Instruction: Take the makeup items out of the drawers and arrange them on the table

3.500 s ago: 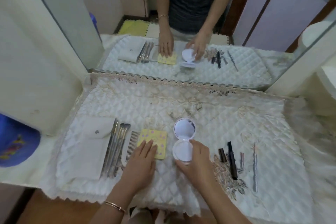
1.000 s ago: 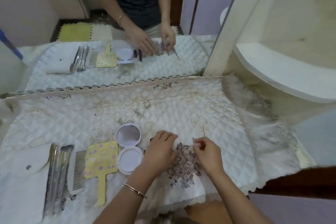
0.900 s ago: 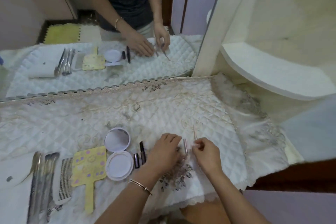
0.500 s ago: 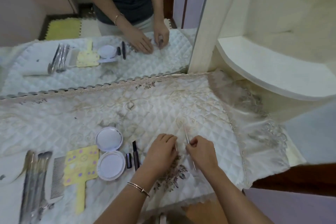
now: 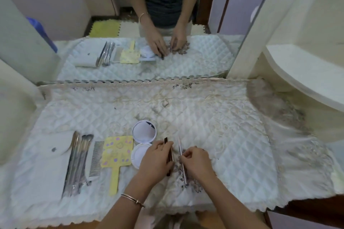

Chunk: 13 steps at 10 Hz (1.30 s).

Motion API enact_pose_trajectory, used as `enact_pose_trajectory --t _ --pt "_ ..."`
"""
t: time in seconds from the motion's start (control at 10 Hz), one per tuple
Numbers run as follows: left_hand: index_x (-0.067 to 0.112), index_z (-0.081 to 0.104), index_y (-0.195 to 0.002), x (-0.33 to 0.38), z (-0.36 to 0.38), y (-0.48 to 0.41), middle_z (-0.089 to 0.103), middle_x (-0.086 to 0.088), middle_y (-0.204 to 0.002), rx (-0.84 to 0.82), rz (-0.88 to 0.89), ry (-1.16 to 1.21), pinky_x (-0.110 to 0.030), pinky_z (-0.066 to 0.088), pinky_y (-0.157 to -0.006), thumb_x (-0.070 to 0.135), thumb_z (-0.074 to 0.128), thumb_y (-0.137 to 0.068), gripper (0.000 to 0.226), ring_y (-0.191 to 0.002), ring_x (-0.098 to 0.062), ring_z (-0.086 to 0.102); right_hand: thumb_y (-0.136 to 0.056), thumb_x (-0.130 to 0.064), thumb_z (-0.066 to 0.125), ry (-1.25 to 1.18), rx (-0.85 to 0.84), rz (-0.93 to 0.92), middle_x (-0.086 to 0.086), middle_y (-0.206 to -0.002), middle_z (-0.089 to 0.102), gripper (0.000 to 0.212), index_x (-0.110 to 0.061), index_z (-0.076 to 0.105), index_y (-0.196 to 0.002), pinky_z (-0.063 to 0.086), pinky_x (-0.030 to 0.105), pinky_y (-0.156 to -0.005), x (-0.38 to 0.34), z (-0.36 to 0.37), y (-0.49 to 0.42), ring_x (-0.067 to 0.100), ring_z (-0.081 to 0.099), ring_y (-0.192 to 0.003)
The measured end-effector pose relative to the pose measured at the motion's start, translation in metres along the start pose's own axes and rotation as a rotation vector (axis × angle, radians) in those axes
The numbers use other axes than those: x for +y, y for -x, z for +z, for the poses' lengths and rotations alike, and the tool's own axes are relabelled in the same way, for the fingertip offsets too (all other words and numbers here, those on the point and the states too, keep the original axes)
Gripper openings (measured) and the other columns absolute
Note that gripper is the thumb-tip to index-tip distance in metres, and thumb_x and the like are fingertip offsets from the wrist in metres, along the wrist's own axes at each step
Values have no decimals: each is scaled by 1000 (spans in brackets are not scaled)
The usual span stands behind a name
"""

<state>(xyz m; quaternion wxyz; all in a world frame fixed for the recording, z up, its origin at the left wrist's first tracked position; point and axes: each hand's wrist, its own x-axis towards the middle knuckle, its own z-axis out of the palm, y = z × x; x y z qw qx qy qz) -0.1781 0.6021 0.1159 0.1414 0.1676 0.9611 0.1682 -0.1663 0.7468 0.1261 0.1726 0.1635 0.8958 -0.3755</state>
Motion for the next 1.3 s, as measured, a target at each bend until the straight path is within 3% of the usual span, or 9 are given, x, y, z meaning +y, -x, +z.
enact_pose_trajectory --t 0.4,0.6,0.8,1.1,1.2,1.3 --pt "16 32 -136 -3 4 0 51 -4 -135 -14 18 36 -32 29 -105 29 55 -82 60 -134 -21 28 -81 -23 62 -3 35 -50 5 -83 72 17 -10 70 -87 45 21 -64 -1 9 1 13 59 -69" --pt "20 29 -138 -5 5 0 48 -1 -139 -36 18 32 -31 26 -107 31 54 -83 62 -136 -22 25 -82 -23 61 5 36 -60 5 -89 71 18 -10 68 -93 48 27 -76 -1 10 3 17 64 -84" --pt "21 32 -136 -6 5 -1 49 0 -138 -48 44 28 -30 25 -106 31 53 -82 59 -135 -21 24 -80 -18 61 9 36 -59 6 -86 72 13 -10 67 -87 49 28 -74 -2 11 4 18 64 -81" --pt "21 37 -134 -11 5 3 45 5 -140 -24 115 44 -29 20 -112 33 48 -85 51 -137 -20 23 -82 -16 60 -56 25 -5 -1 -74 62 8 -11 66 -84 42 19 -64 -5 13 9 13 57 -71" --pt "21 34 -137 -14 4 6 37 4 -146 1 140 88 -28 14 -115 34 48 -86 54 -141 -17 17 -82 -17 60 -76 35 13 -2 -73 61 8 -11 65 -84 42 16 -59 -6 10 11 13 58 -70" --pt "19 38 -135 -17 -18 13 41 4 -143 34 132 167 -26 16 -113 32 51 -89 49 -139 -16 20 -84 -20 60 -129 20 9 -1 -80 64 12 -13 65 -92 42 12 -57 -10 -6 21 7 56 -66"
